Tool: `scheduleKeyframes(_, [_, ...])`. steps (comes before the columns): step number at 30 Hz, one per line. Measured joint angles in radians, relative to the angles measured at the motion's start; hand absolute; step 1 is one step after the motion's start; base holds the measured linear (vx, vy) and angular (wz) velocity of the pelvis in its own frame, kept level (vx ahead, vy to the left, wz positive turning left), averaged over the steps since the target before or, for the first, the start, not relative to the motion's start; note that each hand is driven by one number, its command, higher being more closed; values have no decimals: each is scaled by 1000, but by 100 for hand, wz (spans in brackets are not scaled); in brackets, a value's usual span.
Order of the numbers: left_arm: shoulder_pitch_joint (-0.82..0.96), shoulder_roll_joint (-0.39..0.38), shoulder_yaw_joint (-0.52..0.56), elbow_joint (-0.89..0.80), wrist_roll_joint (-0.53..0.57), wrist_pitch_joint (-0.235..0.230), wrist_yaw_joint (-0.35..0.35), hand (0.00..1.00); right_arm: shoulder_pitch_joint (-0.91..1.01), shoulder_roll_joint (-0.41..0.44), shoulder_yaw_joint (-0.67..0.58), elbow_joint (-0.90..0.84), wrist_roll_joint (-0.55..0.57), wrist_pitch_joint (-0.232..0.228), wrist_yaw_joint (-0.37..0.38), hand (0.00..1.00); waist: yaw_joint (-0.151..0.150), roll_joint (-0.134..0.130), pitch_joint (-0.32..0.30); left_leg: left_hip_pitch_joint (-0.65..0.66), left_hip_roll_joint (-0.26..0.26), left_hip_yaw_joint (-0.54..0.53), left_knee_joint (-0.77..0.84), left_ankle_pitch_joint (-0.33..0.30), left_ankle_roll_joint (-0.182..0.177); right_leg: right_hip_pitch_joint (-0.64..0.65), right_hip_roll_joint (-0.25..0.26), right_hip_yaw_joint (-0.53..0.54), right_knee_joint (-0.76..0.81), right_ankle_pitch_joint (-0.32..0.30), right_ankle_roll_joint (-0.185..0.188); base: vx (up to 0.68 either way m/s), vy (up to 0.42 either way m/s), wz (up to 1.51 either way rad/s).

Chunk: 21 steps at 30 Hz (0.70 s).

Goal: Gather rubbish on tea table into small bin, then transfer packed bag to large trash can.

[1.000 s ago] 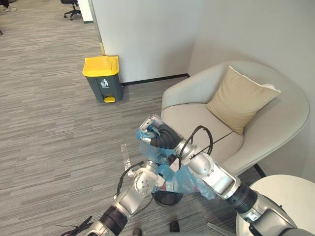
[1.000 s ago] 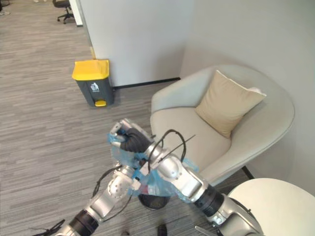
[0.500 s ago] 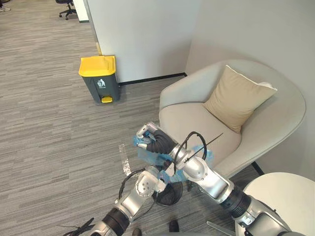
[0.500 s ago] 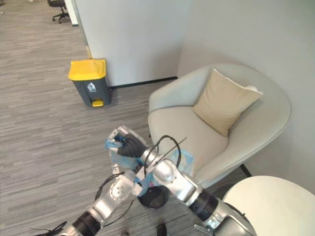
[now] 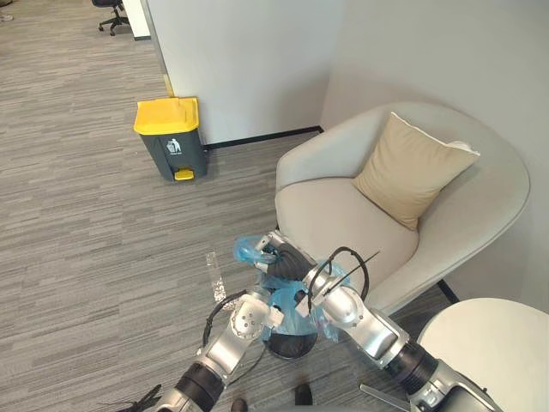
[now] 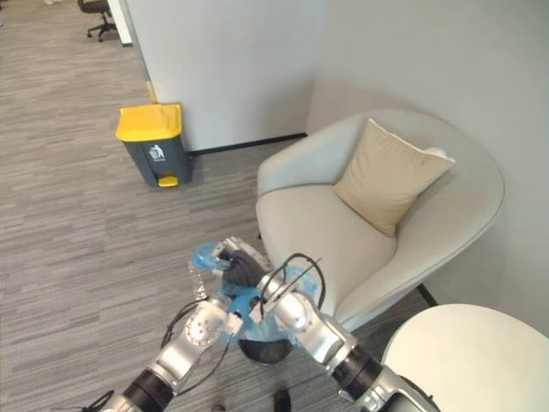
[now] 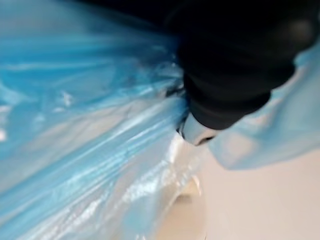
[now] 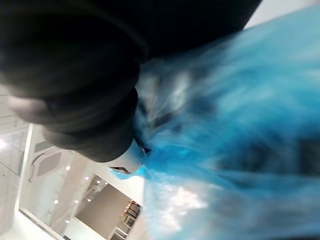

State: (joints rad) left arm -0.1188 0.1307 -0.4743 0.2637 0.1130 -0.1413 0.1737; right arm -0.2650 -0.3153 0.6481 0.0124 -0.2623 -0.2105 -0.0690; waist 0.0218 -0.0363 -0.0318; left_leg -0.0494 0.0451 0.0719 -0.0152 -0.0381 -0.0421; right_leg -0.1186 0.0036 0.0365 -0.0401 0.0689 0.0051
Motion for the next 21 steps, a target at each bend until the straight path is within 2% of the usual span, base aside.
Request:
scheduleKeyframes(10, [20,0,74,-18,-36,1,2,100,14,-53,-63,10,-112,1,-36,0,0,0,0,1,0,-1,0,0,0,1,-1,-1,0,0,0,0,0,0])
scheduleKeyframes(16, [76,2,142,-59,-37,1,20,100,46,-129,-247,-132,-155,7,-105,0,-4,5,4,15,0,-1,-1,-5,3,15,-1,3,0,-1,1,0,0,0])
scheduleKeyframes(21, [107,0,173,-92,-37,1,20,100,95,-114,-401,-284,-172,0,-175,0,-11,8,6,23,-4,3,-18,-5,9,14,-2,4,0,-6,8,0,0,0])
